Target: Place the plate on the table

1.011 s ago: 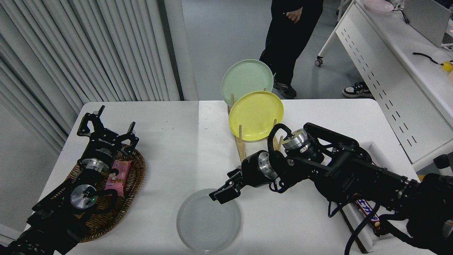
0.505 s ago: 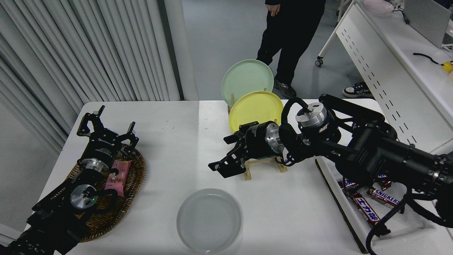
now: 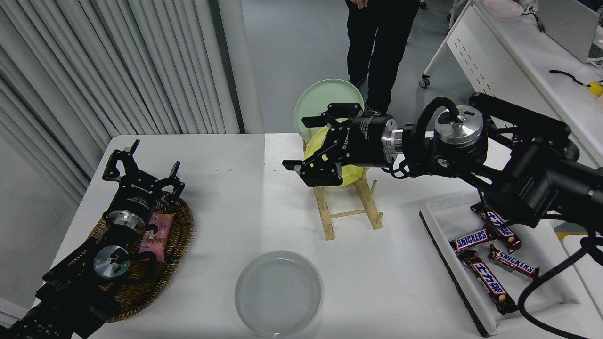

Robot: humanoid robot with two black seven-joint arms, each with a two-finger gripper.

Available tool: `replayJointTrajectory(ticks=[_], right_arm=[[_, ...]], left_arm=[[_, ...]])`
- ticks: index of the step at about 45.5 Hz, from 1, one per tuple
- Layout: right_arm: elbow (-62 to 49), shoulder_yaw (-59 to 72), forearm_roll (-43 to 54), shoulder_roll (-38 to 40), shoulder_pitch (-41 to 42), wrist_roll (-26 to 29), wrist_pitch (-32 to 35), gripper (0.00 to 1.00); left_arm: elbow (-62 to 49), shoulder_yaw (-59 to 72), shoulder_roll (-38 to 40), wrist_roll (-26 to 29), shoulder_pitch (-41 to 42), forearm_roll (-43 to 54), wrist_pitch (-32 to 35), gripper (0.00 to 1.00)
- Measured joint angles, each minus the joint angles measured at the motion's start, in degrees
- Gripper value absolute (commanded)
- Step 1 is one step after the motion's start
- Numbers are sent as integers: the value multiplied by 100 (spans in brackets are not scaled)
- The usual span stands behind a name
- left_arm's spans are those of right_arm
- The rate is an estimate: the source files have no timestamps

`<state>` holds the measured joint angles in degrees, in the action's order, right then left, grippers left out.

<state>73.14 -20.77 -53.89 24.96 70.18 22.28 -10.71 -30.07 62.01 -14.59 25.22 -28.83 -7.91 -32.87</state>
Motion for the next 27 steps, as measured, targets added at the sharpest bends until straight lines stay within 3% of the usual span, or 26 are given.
replayJointTrajectory(ticks=[14, 27], right_arm=[[48, -733, 668, 271, -85, -572, 525, 100], [-242, -1126, 1659, 481, -295, -1965, 747, 100]], left_arm=[[0, 1, 0, 0, 0, 0, -1, 100], [0, 1, 0, 0, 0, -1, -1, 100]])
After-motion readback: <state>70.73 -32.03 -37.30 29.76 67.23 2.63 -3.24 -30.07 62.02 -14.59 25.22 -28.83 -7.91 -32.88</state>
